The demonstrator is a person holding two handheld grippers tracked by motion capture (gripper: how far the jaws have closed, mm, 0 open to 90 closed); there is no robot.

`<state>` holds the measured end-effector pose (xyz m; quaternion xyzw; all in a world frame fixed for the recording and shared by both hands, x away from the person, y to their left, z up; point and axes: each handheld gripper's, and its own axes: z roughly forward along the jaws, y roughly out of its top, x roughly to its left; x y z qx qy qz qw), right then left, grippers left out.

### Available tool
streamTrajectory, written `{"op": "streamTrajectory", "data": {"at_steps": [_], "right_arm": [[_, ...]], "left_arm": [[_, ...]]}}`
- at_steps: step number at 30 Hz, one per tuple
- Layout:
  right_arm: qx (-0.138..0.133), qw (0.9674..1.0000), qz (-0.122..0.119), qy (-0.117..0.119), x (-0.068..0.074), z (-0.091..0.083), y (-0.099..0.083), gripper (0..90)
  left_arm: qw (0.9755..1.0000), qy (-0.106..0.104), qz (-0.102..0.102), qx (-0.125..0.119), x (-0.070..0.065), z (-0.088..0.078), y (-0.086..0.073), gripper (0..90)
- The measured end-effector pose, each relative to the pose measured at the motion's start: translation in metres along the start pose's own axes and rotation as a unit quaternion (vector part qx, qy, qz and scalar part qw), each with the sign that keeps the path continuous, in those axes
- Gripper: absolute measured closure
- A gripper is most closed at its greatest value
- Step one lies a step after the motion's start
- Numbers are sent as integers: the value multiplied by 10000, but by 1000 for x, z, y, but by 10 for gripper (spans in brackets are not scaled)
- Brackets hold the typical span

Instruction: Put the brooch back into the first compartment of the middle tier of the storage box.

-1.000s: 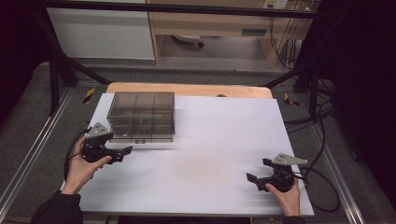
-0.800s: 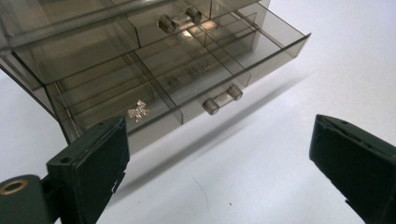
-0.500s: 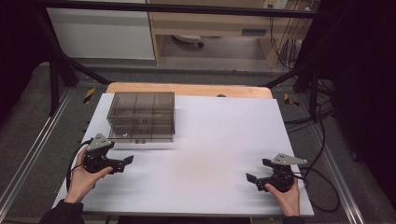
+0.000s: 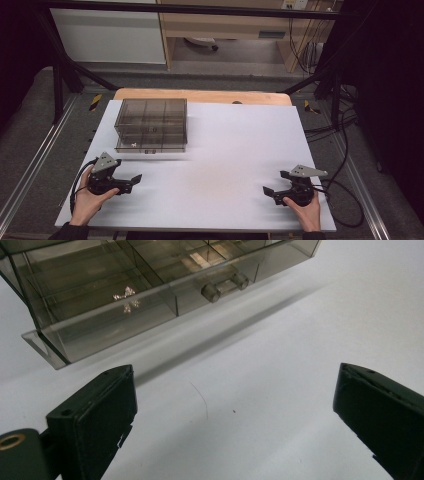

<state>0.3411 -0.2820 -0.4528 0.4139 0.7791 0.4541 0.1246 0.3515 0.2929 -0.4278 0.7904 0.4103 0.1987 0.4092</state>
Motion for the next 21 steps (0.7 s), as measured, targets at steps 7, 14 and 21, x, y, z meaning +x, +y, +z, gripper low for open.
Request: {"op": "streamTrajectory", "data": {"at_steps": [7,14,21], "right_arm": [[42,10000,9,6,1,0,-1,5],[60,10000,-6,7,1,1,-1,5],[68,10000,-18,6,1,1,-1,5]], "left_arm": [[10000,-23,-54,-18,0,4,-13,38],[10000,-15,-55,7,0,6,-15,38],[10000,-30,-50,15,-1,8,-16,38]]}}
